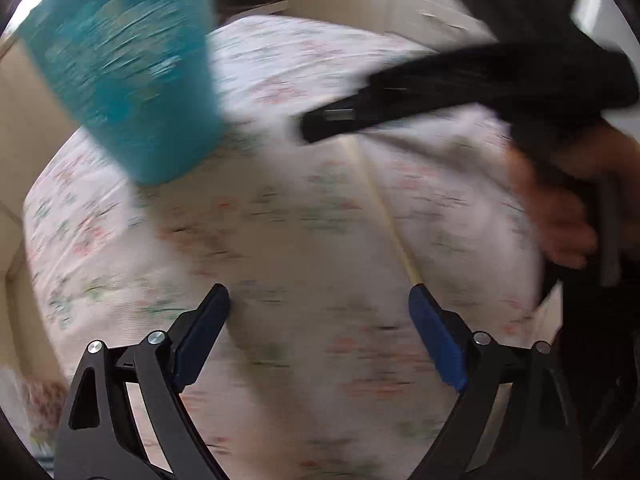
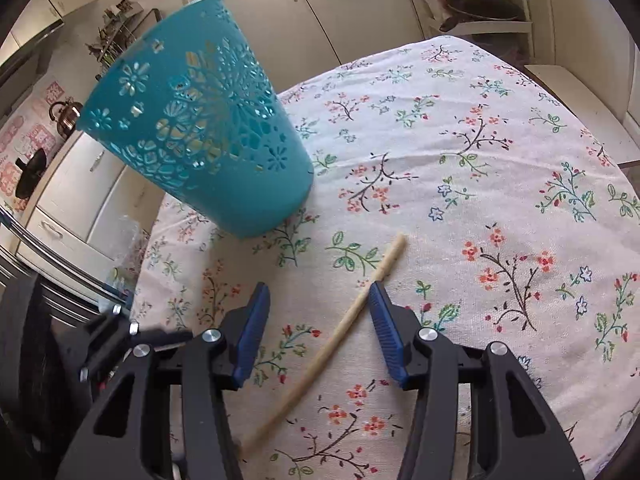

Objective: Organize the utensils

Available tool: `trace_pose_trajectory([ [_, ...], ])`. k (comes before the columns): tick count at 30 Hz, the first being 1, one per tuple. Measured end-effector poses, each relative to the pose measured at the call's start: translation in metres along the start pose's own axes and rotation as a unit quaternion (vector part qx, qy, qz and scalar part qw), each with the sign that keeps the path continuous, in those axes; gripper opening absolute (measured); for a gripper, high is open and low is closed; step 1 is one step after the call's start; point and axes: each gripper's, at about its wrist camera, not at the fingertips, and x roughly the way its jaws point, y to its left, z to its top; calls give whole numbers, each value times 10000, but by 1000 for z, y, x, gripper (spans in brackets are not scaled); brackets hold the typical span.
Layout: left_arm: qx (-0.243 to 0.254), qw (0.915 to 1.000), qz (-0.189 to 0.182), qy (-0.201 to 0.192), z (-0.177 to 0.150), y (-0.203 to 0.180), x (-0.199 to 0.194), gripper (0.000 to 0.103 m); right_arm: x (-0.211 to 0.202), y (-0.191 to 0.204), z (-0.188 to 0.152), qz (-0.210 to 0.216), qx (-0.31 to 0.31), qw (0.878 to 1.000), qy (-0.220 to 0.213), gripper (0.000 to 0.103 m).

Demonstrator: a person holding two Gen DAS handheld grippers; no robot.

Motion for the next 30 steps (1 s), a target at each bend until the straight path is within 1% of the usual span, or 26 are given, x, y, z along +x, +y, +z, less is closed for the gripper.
trace_pose_trajectory([
  [1, 196, 9996, -204, -57, -1, -18, 0, 88, 1, 0, 1, -28, -62, 10000, 9, 51],
  [3, 295, 9980, -526, -165, -2, -35, -2, 88, 2, 3, 4, -217, -286, 9993, 43, 50],
  [4, 238, 9971, -685, -237, -2, -39, -3, 88, 2, 4, 6, -272, -447, 9986, 90, 50],
  [5, 118, 9967, -728, -327, -2, -37, -5, 88, 3, 6, 6, -339, -574, 9977, 132, 46],
  [6, -65, 9963, -746, -422, -3, -31, -7, 88, 4, 10, 6, -462, -803, 9955, 194, 43],
  [7, -407, 9945, -791, -548, -4, -18, -9, 88, 5, 12, 6, -567, -977, 9933, 234, 36],
  [8, -663, 9926, -779, -652, -5, -8, -12, 88, 8, 14, 7, -746, -1242, 9891, 283, 26],
  [9, -1070, 9885, -670, -828, -8, 8, -16, 88, 7, 15, 6, -892, -1468, 9846, 314, 16],
  [10, -1398, 9839, -558, -961, -10, 22, -20, 88, 7, 14, 6, -920, -1565, 9828, 338, 13],
  [12, -2067, 9704, -244, -1221, -12, 50, -26, 88, 7, 9, 8, -827, -1733, 9802, 495, 10],
  [14, -2733, 9497, 165, -1518, -13, 79, -33, 88, 7, 8, 10, -860, -1888, 9762, 631, 10],
  [15, -2936, 9416, 296, -1622, -13, 87, -34, 88, 8, 9, 11, -918, -1974, 9735, 699, 10],
  [17, -3407, 9195, 740, -1816, -13, 113, -37, 90, 9, 14, 10, -1094, -2212, 9657, 807, 10],
  [18, -3569, 9112, 814, -1892, -14, 118, -36, 91, 10, 20, 8, -1136, -2348, 9618, 832, 10],
  [19, -3714, 9040, 857, -1936, -15, 127, -33, 91, 11, 22, 6, -1074, -2428, 9601, 875, 10],
  [20, -3878, 8962, 966, -1928, -17, 129, -29, 91, 11, 23, 4, -1054, -2454, 9596, 887, 10],
  [21, -3992, 8913, 1020, -1890, -21, 131, -23, 91, 11, 24, 4, -1083, -2471, 9590, 874, 10],
  [23, -4115, 8879, 1047, -1770, -25, 136, -17, 91, 11, 25, -1, -1192, -2541, 9567, 770, 11],
  [24, -4103, 8871, 1053, -1834, -18, 134, -19, 91, 10, 25, -4, -1225, -2548, 9566, 709, 11],
  [25, -4050, 8863, 1151, -1930, -17, 134, -22, 93, 9, 25, -5, -1229, -2499, 9582, 654, 9],
  [26, -4041, 8864, 1200, -1912, -17, 132, -20, 94, 6, 22, -6, -1175, -2336, 9635, 572, 6],
  [27, -4042, 8875, 1190, -1862, -17, 133, -18, 94, 3, 18, -6, -1061, -2139, 9700, 456, 5],
  [29, -4029, 8901, 1174, -1776, -12, 138, -13, 94, -12, 6, -3, -447, -1451, 9882, 213, 5],
  [30, -4059, 8893, 1160, -1759, -12, 141, -12, 94, -22, 2, 2, -159, -1188, 9928, 78, 5],
])
